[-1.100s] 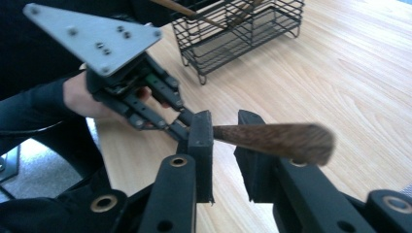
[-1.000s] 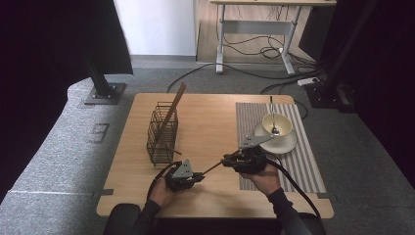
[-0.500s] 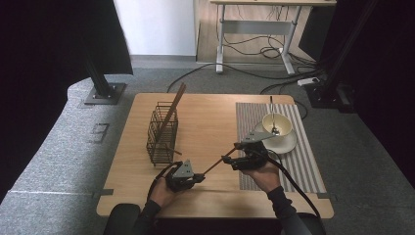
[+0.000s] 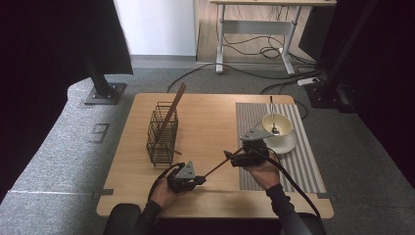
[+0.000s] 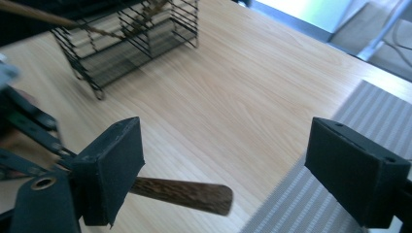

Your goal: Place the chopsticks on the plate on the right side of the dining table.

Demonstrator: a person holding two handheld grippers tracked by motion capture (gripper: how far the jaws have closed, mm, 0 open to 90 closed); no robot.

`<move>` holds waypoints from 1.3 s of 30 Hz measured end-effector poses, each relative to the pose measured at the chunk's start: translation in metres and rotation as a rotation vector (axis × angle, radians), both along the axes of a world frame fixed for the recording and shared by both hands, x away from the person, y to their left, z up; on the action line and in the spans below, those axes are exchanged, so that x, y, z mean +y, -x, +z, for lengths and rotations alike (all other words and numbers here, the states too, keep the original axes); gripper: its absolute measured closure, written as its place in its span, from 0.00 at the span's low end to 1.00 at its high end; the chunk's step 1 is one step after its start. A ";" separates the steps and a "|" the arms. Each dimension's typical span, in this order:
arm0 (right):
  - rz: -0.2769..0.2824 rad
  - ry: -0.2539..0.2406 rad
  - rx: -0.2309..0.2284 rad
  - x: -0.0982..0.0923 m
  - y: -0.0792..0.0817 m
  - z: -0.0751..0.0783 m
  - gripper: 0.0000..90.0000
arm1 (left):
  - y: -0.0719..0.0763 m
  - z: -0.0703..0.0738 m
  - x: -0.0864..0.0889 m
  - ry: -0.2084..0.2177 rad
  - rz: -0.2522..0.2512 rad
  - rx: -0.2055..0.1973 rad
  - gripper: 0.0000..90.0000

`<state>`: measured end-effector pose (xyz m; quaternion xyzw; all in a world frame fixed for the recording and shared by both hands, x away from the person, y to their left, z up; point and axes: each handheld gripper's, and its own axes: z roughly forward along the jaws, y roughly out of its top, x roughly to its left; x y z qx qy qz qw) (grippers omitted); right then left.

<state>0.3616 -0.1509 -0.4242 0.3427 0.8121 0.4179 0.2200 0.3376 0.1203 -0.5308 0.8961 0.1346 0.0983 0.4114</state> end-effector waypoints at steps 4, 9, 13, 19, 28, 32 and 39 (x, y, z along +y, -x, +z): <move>-0.018 0.017 0.000 -0.002 -0.003 -0.004 0.15 | -0.001 -0.001 0.001 0.010 0.000 0.011 0.95; -0.046 0.044 0.020 -0.011 -0.009 -0.015 0.15 | -0.001 0.000 0.003 0.027 -0.002 0.009 0.94; -0.072 0.050 0.038 -0.020 -0.012 -0.025 0.15 | -0.002 0.002 0.005 0.049 -0.010 0.008 0.94; -0.104 0.057 0.068 -0.032 -0.017 -0.044 0.15 | -0.001 0.002 0.005 0.040 -0.013 0.002 0.94; -0.102 0.077 0.104 -0.036 -0.016 -0.053 0.15 | 0.000 -0.001 0.002 0.013 -0.040 0.015 0.94; -0.096 0.078 0.099 -0.042 -0.011 -0.045 0.15 | 0.000 -0.002 0.001 -0.006 -0.052 0.024 0.94; -0.037 0.104 0.125 -0.046 0.001 -0.039 0.14 | 0.000 -0.005 -0.002 -0.032 -0.072 0.043 0.94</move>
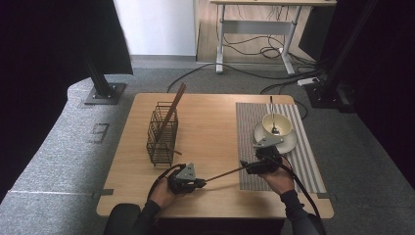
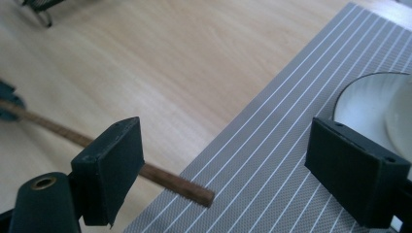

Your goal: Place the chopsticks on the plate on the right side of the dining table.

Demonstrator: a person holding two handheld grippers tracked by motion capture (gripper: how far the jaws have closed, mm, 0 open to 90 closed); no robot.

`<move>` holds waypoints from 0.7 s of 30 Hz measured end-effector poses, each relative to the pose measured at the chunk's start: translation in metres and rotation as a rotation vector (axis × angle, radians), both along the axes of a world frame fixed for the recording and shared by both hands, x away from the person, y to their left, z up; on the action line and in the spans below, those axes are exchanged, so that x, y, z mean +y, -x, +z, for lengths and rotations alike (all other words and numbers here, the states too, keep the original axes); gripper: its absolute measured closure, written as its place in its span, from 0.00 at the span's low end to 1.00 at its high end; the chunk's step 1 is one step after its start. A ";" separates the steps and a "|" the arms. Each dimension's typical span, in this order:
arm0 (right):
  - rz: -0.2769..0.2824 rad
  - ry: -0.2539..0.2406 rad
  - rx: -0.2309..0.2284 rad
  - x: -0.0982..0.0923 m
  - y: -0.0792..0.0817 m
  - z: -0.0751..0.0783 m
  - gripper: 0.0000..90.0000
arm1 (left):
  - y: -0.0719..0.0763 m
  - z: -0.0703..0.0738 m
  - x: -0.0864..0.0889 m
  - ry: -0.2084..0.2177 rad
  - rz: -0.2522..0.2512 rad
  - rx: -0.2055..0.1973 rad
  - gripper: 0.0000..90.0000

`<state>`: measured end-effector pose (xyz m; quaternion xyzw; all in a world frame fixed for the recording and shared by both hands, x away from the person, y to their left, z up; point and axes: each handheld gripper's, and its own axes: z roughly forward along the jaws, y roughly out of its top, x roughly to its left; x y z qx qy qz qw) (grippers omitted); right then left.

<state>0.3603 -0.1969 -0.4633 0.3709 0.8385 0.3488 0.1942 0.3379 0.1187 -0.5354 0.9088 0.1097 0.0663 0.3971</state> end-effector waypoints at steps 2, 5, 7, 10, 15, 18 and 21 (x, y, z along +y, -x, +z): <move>0.027 0.010 0.017 0.001 0.003 -0.001 0.14 | 0.000 0.000 -0.001 -0.008 -0.006 0.007 0.94; 0.074 0.009 0.058 0.003 0.007 -0.005 0.12 | 0.001 -0.001 -0.002 -0.018 -0.018 0.018 0.94; 0.101 0.027 0.077 0.006 0.010 -0.007 0.12 | 0.002 -0.001 -0.003 -0.024 -0.025 0.023 0.94; 0.167 0.049 0.112 0.012 0.014 -0.011 0.14 | 0.002 -0.001 -0.004 -0.031 -0.033 0.028 0.94; 0.227 0.136 0.151 0.024 0.018 -0.021 0.21 | 0.003 -0.001 -0.005 -0.041 -0.048 0.032 0.94; 0.245 0.181 0.155 0.029 0.020 -0.027 0.29 | 0.005 -0.001 -0.007 -0.047 -0.055 0.028 0.94; 0.274 0.213 0.153 0.034 0.022 -0.029 0.40 | 0.005 -0.001 -0.008 -0.056 -0.063 0.023 0.94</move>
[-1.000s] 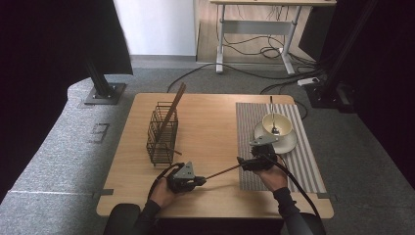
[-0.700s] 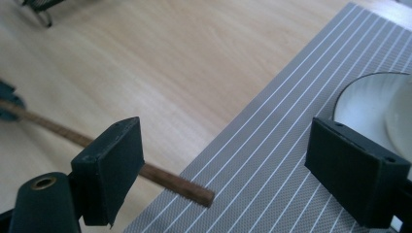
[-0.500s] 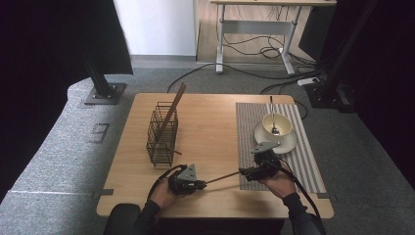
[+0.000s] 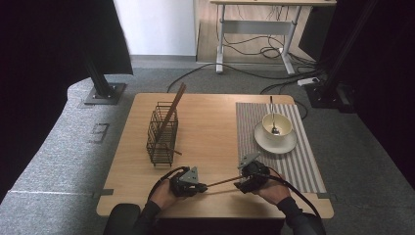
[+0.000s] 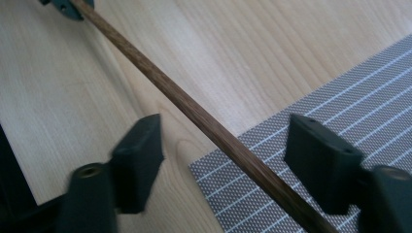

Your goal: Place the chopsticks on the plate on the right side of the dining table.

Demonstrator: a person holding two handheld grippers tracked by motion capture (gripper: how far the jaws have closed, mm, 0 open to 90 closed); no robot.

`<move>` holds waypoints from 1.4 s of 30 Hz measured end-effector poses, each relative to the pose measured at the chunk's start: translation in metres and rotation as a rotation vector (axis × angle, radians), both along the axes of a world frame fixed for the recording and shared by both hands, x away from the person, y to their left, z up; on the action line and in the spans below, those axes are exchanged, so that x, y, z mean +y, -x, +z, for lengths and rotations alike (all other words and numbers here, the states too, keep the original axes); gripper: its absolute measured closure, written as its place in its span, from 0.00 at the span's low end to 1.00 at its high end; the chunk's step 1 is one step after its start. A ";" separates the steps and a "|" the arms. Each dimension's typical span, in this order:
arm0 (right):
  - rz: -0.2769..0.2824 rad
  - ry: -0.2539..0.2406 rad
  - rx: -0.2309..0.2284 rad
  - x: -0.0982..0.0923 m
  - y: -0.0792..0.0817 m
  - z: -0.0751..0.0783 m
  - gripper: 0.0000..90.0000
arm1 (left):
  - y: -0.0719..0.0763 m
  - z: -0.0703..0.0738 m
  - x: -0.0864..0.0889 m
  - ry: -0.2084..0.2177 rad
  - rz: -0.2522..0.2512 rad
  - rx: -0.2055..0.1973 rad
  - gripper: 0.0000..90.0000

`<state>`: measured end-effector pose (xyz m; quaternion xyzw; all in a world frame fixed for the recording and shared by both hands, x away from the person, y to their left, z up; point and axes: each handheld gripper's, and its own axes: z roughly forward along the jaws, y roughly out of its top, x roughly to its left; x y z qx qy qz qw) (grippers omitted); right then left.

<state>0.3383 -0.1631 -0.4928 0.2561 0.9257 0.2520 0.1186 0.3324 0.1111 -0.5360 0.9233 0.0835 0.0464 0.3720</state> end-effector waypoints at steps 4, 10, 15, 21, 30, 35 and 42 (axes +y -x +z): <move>0.029 0.025 -0.003 0.002 0.001 -0.002 0.51 | 0.001 0.000 -0.001 -0.008 -0.007 -0.002 0.94; 0.046 0.053 -0.009 0.002 0.002 -0.001 0.63 | 0.001 -0.001 -0.002 -0.013 -0.014 -0.003 0.94; 0.063 0.070 0.003 0.004 0.003 -0.001 0.68 | 0.000 0.000 0.000 0.000 -0.008 -0.004 0.92; 0.108 0.073 0.038 0.004 0.006 -0.001 0.77 | -0.001 0.001 0.003 0.029 0.031 -0.021 0.86; 0.187 0.034 0.097 0.004 0.013 0.002 0.89 | -0.003 0.003 0.006 0.054 0.101 -0.081 0.69; 0.222 0.007 0.083 0.005 0.018 0.005 0.93 | -0.004 0.003 0.006 0.074 0.145 -0.091 0.55; 0.198 0.003 0.063 0.000 0.017 0.009 0.93 | -0.008 0.003 0.010 0.115 0.229 -0.085 0.28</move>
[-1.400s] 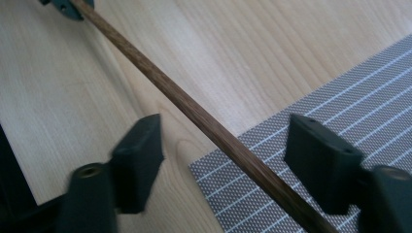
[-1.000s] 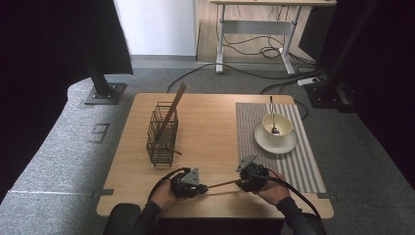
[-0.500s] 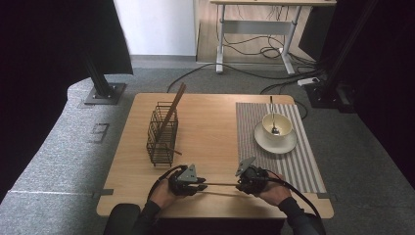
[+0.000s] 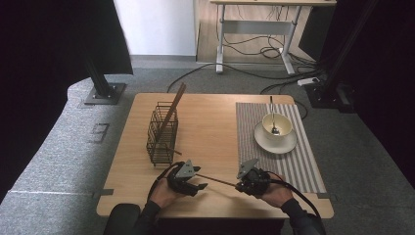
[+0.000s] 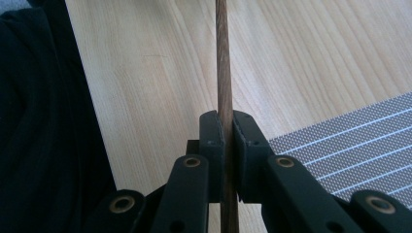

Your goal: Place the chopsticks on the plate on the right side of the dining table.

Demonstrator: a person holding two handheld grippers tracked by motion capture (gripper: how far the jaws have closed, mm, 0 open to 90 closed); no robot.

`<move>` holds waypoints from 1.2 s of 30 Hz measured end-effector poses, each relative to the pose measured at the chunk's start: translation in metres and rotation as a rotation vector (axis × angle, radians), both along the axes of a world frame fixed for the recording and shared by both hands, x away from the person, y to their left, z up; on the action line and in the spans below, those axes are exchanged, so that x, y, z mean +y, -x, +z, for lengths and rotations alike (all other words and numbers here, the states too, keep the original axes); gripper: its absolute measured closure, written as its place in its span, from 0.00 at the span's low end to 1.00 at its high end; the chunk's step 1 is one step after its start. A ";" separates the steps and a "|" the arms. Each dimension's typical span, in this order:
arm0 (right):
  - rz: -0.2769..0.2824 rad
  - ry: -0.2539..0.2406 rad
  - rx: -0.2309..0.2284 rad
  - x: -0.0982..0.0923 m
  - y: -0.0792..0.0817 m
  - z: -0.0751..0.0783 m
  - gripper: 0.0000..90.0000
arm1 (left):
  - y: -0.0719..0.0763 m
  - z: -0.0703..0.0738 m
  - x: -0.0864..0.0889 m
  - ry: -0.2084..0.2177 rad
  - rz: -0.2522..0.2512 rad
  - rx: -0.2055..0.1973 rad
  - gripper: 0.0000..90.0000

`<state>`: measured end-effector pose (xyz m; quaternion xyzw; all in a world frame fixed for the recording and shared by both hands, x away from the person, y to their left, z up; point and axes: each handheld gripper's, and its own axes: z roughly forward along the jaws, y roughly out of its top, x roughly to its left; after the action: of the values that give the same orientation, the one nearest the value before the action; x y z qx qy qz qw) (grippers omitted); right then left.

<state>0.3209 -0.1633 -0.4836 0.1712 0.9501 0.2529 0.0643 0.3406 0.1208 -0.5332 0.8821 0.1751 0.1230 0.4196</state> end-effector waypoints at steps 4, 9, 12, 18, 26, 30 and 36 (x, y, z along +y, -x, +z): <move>-0.017 0.005 -0.006 -0.002 -0.002 0.001 0.93 | -0.002 0.000 0.002 0.038 0.052 0.026 0.15; -0.026 0.011 -0.016 -0.005 -0.004 0.002 0.93 | -0.004 0.000 0.003 0.051 0.085 0.044 0.00; -0.037 0.011 -0.019 -0.008 -0.004 0.002 0.93 | -0.004 -0.001 0.003 0.045 0.098 0.049 0.00; -0.060 0.011 -0.024 -0.014 -0.007 0.004 0.93 | -0.005 -0.003 0.004 0.030 0.111 0.054 0.00; -0.105 0.009 -0.030 -0.026 -0.015 0.008 0.93 | -0.005 -0.009 0.001 -0.013 0.104 0.071 0.00; -0.128 0.005 -0.033 -0.032 -0.021 0.010 0.93 | -0.006 -0.012 0.000 -0.035 0.106 0.076 0.00; -0.166 0.009 -0.038 -0.039 -0.029 0.011 0.93 | -0.007 -0.018 -0.002 -0.082 0.104 0.087 0.00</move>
<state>0.3503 -0.2024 -0.4726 0.2444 0.9323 0.2456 0.1040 0.3478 0.1186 -0.5508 0.8927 0.2336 0.1133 0.3683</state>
